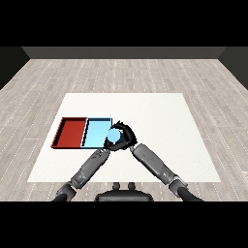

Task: Pick the blue can and put it in the blue box

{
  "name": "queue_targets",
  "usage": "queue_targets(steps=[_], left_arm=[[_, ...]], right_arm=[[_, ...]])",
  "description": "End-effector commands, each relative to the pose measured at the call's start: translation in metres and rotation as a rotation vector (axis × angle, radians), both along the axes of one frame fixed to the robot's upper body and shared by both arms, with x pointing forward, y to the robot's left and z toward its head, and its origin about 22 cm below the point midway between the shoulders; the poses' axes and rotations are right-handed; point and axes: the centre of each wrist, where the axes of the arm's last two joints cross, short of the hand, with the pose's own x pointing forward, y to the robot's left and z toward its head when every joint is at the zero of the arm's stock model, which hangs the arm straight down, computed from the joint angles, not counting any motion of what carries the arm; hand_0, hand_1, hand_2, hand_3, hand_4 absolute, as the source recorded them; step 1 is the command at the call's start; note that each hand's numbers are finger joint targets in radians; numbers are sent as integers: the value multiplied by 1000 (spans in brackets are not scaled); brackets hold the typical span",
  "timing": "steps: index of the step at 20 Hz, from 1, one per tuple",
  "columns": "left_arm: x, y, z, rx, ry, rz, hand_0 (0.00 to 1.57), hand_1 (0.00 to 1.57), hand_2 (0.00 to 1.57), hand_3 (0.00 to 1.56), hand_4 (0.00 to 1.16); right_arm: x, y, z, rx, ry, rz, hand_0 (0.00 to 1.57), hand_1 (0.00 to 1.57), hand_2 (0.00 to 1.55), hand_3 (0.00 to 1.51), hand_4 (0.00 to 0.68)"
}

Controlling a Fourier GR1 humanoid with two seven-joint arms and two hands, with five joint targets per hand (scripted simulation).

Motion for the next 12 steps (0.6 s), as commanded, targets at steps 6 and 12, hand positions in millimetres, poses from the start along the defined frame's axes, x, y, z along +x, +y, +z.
queue_targets(steps=[6,12], left_arm=[[-7,-17,-4,-106,14,17,732,732,822,636,671],[7,-24,8,-198,85,11,1177,1177,1185,1027,627]], right_arm=[[-12,16,0,49,21,43,1438,1438,1454,1393,600],[6,-5,-4,46,37,12,1437,1437,1454,1393,580]])
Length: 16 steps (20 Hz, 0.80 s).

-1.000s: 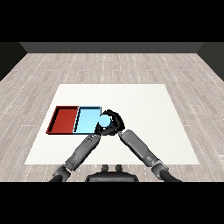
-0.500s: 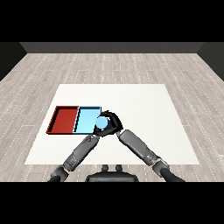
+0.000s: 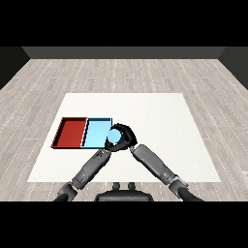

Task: Pick the blue can and put it in the blue box

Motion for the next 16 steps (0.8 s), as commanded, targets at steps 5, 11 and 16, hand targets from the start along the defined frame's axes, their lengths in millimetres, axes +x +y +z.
queue_targets(steps=[5,11,16], left_arm=[[-5,8,-4,-56,96,11,1571,1571,1544,1472,655],[4,-3,-6,-82,74,1,1571,1571,1516,1448,1097],[-8,-6,-2,-77,59,10,1571,1571,1546,1477,1138]], right_arm=[[-1,8,19,124,118,55,1246,1246,1296,1219,275],[-3,-3,4,90,102,17,0,0,0,0,0],[7,-4,18,105,79,17,0,0,0,0,0]])
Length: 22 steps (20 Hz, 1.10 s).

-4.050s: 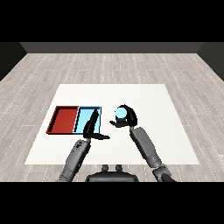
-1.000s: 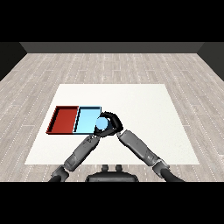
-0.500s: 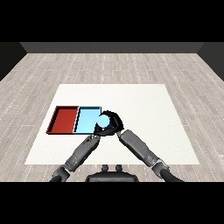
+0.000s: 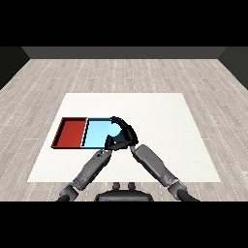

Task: Pick the blue can and put it in the blue box

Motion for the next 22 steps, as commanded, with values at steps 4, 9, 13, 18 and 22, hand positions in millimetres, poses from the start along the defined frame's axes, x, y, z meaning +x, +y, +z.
queue_targets(steps=[4,9,13,18,22], left_arm=[[3,-5,-5,50,10,12,1571,1571,1571,1498,1137],[6,8,-17,53,6,16,1571,1571,1571,1510,1133],[10,11,-12,62,-26,50,1571,1571,1571,1500,1131],[21,34,-24,92,-11,43,1571,1571,1571,1494,1125],[27,27,1,132,-15,71,1571,1571,1571,1492,1130]], right_arm=[[-7,-7,8,7,18,-18,0,0,0,0,0],[-2,-38,4,48,8,0,0,0,0,0,0],[0,-37,14,71,6,-26,0,0,0,0,0],[-35,-80,-9,118,-12,-95,0,0,0,0,0],[-49,-123,19,147,-56,-144,0,0,0,0,0]])
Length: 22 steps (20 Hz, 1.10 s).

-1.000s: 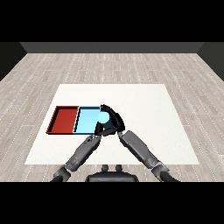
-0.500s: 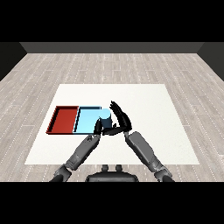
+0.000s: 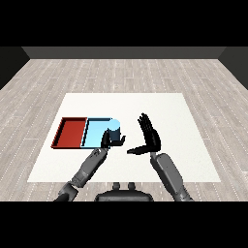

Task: Pick the blue can and put it in the blue box

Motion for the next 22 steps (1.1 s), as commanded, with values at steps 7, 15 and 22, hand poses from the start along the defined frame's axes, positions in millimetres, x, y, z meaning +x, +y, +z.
queue_targets(steps=[7,15,22], left_arm=[[15,43,5,116,50,119,1571,1571,1571,1501,1132],[49,146,13,166,250,339,1571,1571,1571,1507,1081],[68,169,12,263,422,426,1571,1571,1571,1486,1051]], right_arm=[[-21,-84,9,69,-54,-187,0,0,0,0,0],[-36,-112,6,34,-23,-240,0,0,0,0,0],[-8,-91,-1,24,0,-261,0,0,0,0,0]])
